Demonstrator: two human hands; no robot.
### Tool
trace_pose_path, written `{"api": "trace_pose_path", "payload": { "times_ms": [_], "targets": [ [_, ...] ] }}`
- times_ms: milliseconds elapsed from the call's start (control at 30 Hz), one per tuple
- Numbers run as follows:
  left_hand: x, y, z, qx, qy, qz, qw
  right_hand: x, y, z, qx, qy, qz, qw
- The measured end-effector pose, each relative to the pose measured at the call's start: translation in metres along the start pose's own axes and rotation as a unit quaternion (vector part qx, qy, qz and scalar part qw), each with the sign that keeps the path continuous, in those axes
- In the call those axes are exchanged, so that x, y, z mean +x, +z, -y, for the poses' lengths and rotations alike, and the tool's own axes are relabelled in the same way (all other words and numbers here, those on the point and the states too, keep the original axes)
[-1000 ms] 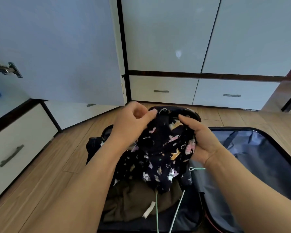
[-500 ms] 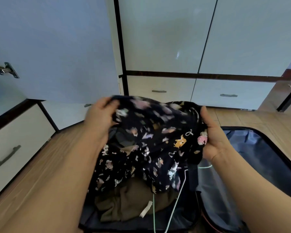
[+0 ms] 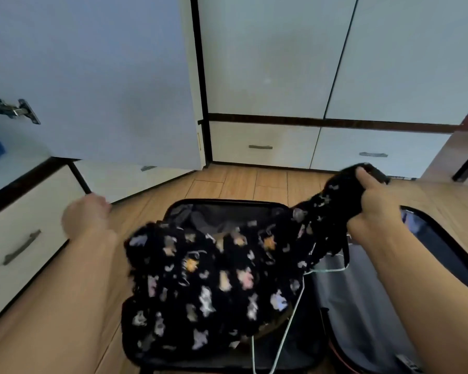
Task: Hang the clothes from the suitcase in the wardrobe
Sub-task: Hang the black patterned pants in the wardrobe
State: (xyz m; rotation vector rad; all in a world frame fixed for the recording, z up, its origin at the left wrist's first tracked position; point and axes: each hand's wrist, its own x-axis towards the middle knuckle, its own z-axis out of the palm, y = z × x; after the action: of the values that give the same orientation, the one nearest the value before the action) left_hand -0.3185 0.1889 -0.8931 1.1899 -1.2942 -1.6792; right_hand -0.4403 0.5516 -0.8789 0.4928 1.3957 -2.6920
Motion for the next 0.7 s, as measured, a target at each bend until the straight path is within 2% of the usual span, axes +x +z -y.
{"api": "trace_pose_path", "payload": {
  "times_ms": [33,100,133,200,267,300,400,433,533,633,700],
  "targets": [
    [-0.012,0.006,-0.002,-0.016,0.004,0.057,0.998,-0.009,0.009,0.002,-0.027,0.005,0.038,0.999],
    [-0.05,0.023,-0.016,0.058,0.047,0.178,0.981,-0.031,0.03,0.002,-0.099,0.018,0.126,0.987],
    [-0.072,0.034,-0.019,0.105,0.055,0.277,0.953,-0.045,0.042,0.001,-0.138,0.024,0.171,0.975],
    [-0.112,0.053,-0.027,0.152,0.041,0.454,0.877,-0.063,0.056,-0.003,-0.235,0.025,0.247,0.94],
    [-0.143,0.066,-0.032,0.155,0.021,0.562,0.812,-0.075,0.064,-0.005,-0.327,0.006,0.307,0.894],
    [-0.151,0.072,-0.03,0.159,0.035,0.566,0.808,-0.077,0.067,-0.006,-0.343,0.001,0.33,0.879],
    [-0.154,0.086,-0.025,0.237,0.18,0.451,0.841,-0.076,0.068,-0.004,-0.301,0.02,0.358,0.884],
    [-0.154,0.089,-0.027,0.245,0.205,0.425,0.847,-0.075,0.068,-0.003,-0.294,0.022,0.364,0.884],
    [-0.153,0.097,-0.049,0.229,0.206,0.375,0.875,-0.08,0.08,0.006,-0.266,0.018,0.378,0.887],
    [-0.154,0.107,-0.102,0.131,0.172,0.343,0.914,-0.086,0.101,0.024,-0.245,0.002,0.388,0.889],
    [-0.158,0.109,-0.152,0.054,0.165,0.343,0.923,-0.09,0.114,0.037,-0.289,-0.029,0.422,0.859]
  ]
}}
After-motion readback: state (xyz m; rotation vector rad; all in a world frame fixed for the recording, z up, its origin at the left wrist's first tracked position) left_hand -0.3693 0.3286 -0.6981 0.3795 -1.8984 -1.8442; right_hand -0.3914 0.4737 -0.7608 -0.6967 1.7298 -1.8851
